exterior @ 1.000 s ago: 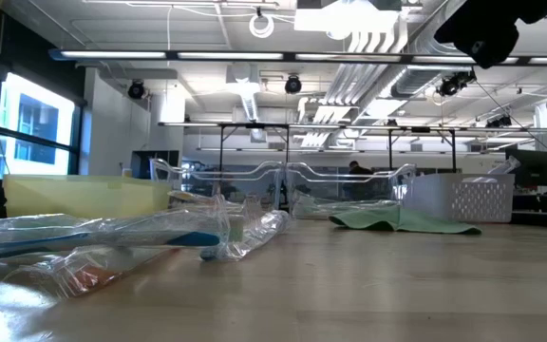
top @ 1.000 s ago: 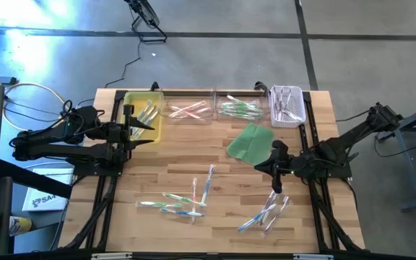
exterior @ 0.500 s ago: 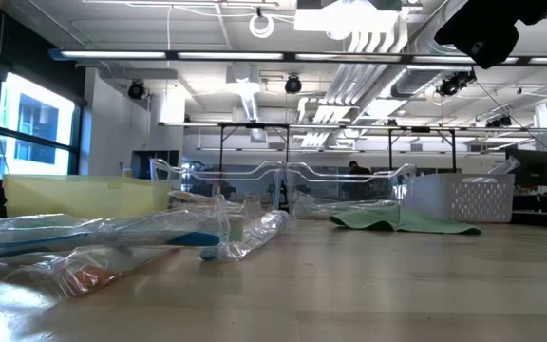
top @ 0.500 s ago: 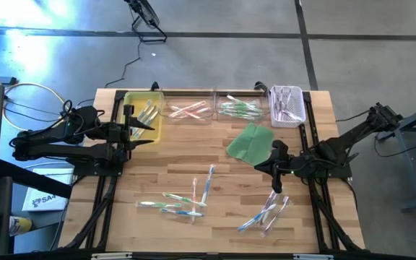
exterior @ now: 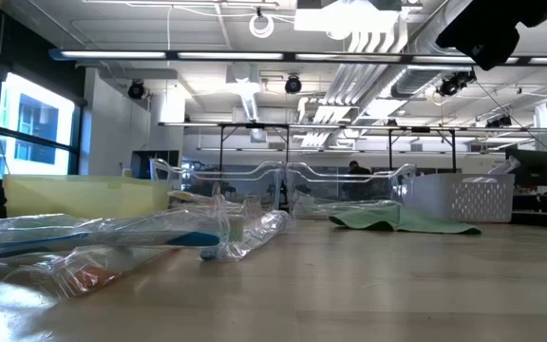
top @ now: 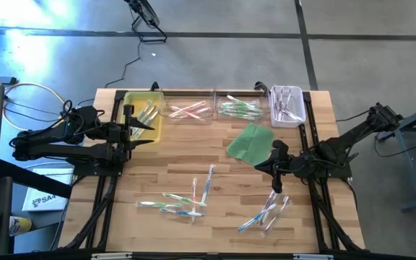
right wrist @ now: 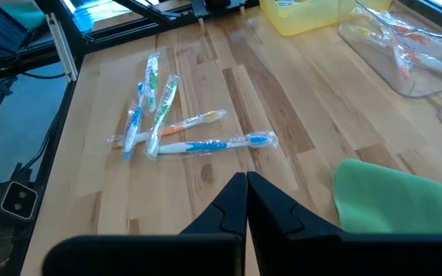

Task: Pick & Place Toothbrushes
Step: Move the blue and purple toothbrush into the centre of the table

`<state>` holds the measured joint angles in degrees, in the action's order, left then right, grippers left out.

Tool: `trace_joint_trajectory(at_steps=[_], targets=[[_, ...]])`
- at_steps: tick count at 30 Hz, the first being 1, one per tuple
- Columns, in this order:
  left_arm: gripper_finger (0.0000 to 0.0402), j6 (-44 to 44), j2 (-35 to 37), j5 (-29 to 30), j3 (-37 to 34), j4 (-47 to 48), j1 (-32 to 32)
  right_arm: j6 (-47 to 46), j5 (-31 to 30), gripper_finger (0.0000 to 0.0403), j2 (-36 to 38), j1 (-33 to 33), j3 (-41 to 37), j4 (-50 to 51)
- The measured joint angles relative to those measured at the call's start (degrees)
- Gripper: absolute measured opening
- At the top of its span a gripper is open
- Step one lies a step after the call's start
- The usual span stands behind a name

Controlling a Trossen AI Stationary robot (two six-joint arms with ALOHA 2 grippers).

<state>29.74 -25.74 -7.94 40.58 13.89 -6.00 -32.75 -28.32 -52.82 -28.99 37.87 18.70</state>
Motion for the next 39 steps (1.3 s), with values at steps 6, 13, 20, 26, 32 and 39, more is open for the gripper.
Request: trace_joint_trajectory(at_steps=[6,13,20,26,32,39], targets=[[0.0171,-0.01,0.0,0.02,0.0,0.01,0.01,0.0,0.0,0.0003,0.0,0.0,0.0,0.04],[0.0171,-0.46,0.0,0.08,0.0,-0.69,0.0,-0.12,2.3,0.0002,0.0,0.0,0.0,-0.91],[0.0171,-2.1,-0.11,0.22,0.02,-0.77,0.0,2.79,8.27,0.0002,-3.71,-0.3,0.0,-12.67],[0.0171,-4.68,-0.35,0.2,0.02,-0.34,0.01,3.12,10.77,0.0002,-10.91,-1.24,0.0,-18.58],[0.0171,-4.64,-0.35,0.17,0.02,2.29,0.02,-7.25,16.43,0.0002,-19.53,-2.83,0.0,-18.45],[0.0171,-4.57,-0.35,0.15,0.02,6.42,0.02,-24.35,30.74,0.0002,-27.07,-6.48,0.0,-18.51]])
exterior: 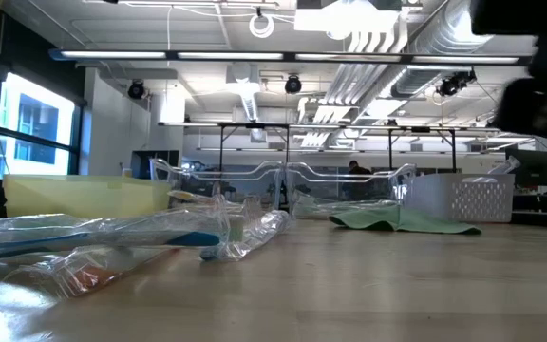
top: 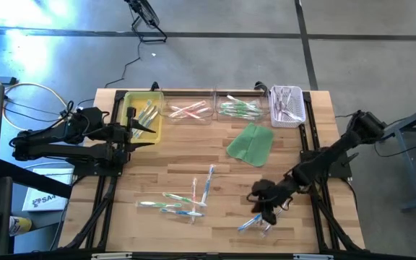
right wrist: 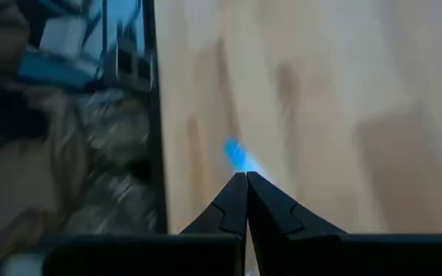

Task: Pick & Place Toothbrushes
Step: Move the blue and purple toothbrush into the centre of the table

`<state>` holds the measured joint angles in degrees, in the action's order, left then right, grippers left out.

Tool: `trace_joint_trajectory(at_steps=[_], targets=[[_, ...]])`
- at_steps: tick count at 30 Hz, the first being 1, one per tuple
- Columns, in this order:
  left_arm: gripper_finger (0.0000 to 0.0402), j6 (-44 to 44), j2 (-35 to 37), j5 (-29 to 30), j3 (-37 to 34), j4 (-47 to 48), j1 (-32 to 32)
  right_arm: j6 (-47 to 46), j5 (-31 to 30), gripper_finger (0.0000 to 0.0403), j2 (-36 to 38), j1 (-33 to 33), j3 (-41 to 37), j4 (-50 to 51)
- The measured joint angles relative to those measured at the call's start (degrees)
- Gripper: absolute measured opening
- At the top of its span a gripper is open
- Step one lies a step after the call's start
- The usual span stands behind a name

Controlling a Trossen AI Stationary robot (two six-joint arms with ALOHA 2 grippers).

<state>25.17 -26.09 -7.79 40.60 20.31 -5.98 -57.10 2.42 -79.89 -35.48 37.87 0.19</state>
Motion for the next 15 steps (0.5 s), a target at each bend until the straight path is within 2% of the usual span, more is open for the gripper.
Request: trace_joint_trajectory(at_steps=[8,15], targets=[[0.0171,0.0,-0.02,-0.02,0.0,1.32,-0.02,-13.45,4.98,0.0002,-1.72,-4.58,0.0,1.35],[0.0171,0.0,-0.04,-0.07,0.0,1.34,-0.02,-20.8,3.7,0.0002,-2.27,-5.84,0.0,10.51]])
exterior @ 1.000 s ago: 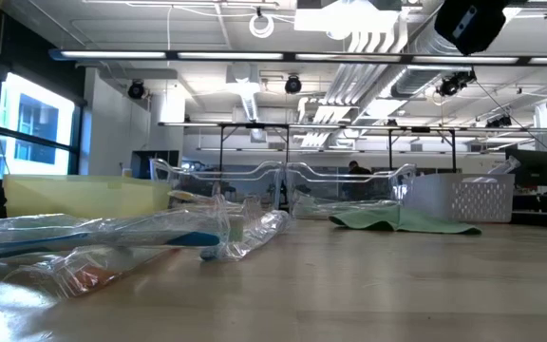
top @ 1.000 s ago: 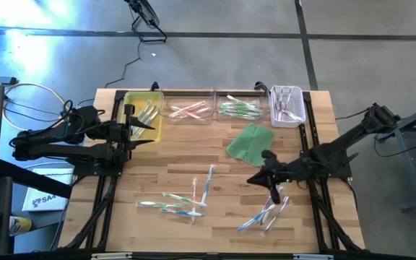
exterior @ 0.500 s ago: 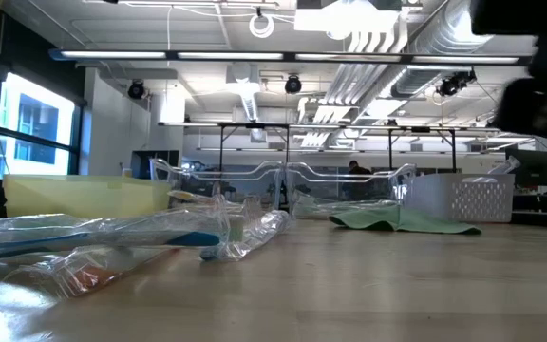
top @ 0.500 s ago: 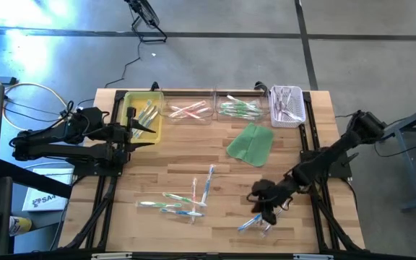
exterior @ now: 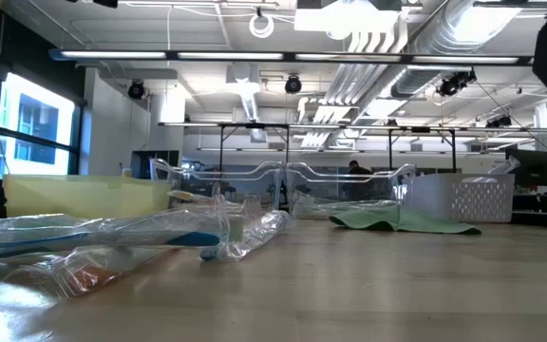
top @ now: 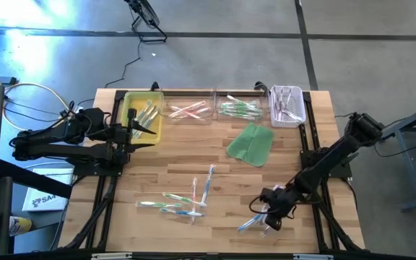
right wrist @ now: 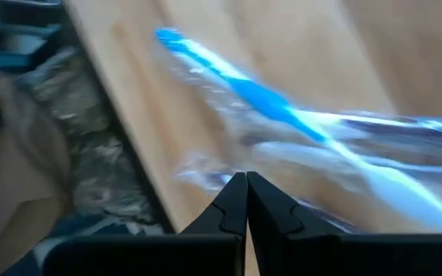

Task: Pick & Place Toothbrushes
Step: Move the blue and purple toothbrush into the centre of the table

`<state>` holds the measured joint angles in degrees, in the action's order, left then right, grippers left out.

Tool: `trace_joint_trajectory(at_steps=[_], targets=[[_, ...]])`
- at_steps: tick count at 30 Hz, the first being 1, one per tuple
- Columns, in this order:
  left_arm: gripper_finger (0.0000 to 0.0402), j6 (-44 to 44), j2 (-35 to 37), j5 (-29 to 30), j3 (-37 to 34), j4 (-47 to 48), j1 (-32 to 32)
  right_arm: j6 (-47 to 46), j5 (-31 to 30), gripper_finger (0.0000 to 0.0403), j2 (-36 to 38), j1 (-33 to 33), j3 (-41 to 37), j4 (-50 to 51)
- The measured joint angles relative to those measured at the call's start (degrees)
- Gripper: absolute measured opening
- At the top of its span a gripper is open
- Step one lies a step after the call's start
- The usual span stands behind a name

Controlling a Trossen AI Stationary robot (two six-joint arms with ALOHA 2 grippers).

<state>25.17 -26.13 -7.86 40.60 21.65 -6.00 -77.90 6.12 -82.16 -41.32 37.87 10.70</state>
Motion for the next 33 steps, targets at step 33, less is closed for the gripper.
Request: trace_joint_trajectory(at_steps=[33], targets=[[0.0171,0.02,0.02,0.13,0.0,1.37,0.01,9.99,-27.09,0.0002,-9.32,10.77,-0.09,-5.15]])
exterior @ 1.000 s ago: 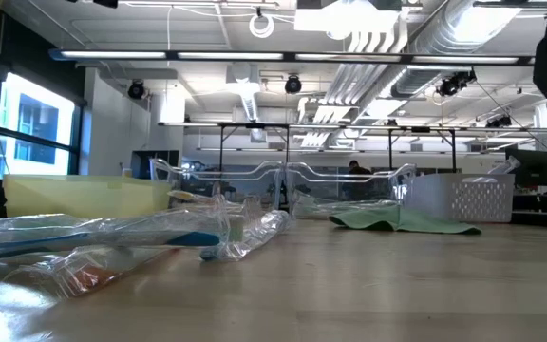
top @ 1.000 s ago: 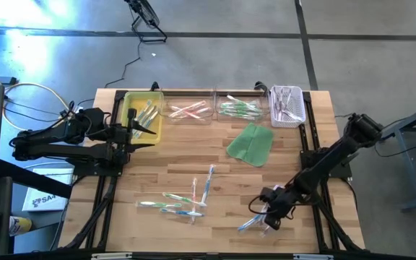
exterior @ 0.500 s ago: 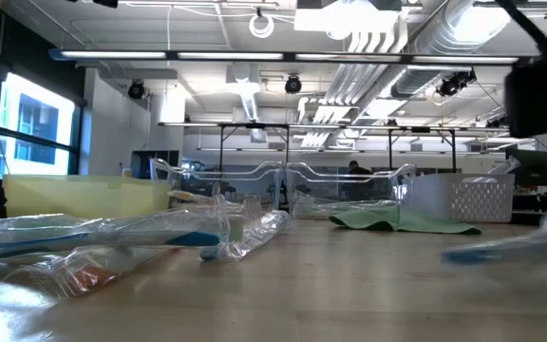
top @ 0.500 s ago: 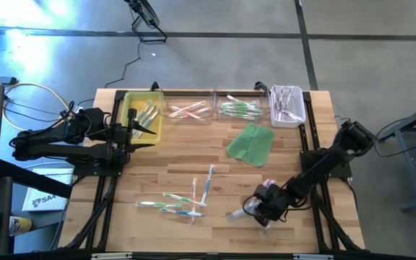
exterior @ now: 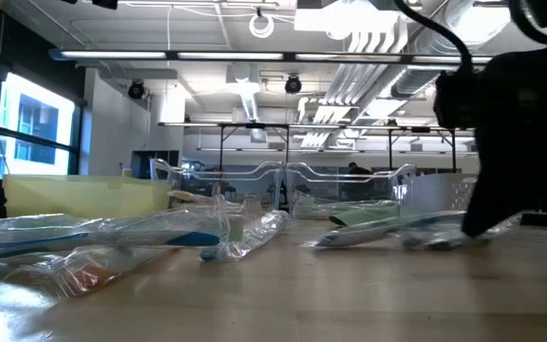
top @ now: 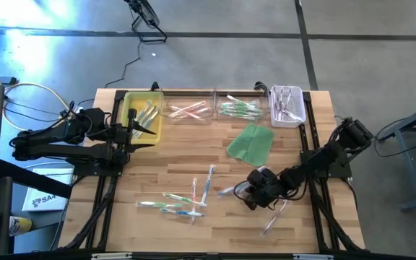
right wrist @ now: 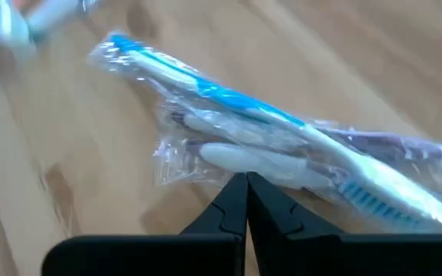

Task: Pick & Place Toothbrushes
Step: Move the blue and purple toothbrush into the centre of the table, then put the blue toothbrush into the yellow bin

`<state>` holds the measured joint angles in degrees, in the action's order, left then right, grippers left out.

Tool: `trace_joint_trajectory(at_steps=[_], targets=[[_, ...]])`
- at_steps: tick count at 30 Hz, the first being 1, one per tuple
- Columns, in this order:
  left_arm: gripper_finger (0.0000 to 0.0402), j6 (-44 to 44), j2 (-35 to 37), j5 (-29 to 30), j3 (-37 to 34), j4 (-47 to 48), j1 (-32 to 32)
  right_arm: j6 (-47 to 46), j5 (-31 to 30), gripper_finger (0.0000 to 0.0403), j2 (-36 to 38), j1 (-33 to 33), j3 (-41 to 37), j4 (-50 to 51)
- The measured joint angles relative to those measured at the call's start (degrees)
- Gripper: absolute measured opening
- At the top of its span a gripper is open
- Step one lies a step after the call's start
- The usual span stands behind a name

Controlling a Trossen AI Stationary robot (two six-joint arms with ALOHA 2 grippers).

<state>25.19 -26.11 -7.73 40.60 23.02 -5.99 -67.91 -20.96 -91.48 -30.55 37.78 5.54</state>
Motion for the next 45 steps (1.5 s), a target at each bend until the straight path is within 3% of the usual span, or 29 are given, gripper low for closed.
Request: trace_joint_trajectory(at_steps=[5,11,14,21,25,40,45], targets=[[0.0171,0.0,0.0,-0.02,0.0,0.8,-0.01,3.7,0.38,0.0002,0.09,3.09,0.07,-2.02],[0.0171,0.0,0.0,-0.04,0.0,1.0,0.0,7.71,9.09,0.0002,1.72,4.71,0.39,-2.62],[0.0171,0.24,0.0,-0.04,0.0,1.17,0.01,14.08,10.46,0.0002,4.44,4.62,2.55,-2.68],[0.0171,1.55,-0.01,-0.07,0.0,1.12,-0.01,31.99,6.64,0.0002,8.85,5.32,8.83,0.72],[0.0171,1.53,0.0,-0.07,0.0,1.13,0.01,33.94,7.73,0.0002,8.55,6.75,9.94,4.94],[0.0171,1.53,0.0,0.89,0.0,1.1,0.01,43.06,7.46,0.0002,6.15,8.35,9.98,5.98],[0.0171,1.53,0.0,1.27,0.0,1.1,-0.01,44.23,8.1,0.0002,5.84,10.24,9.96,12.92]])
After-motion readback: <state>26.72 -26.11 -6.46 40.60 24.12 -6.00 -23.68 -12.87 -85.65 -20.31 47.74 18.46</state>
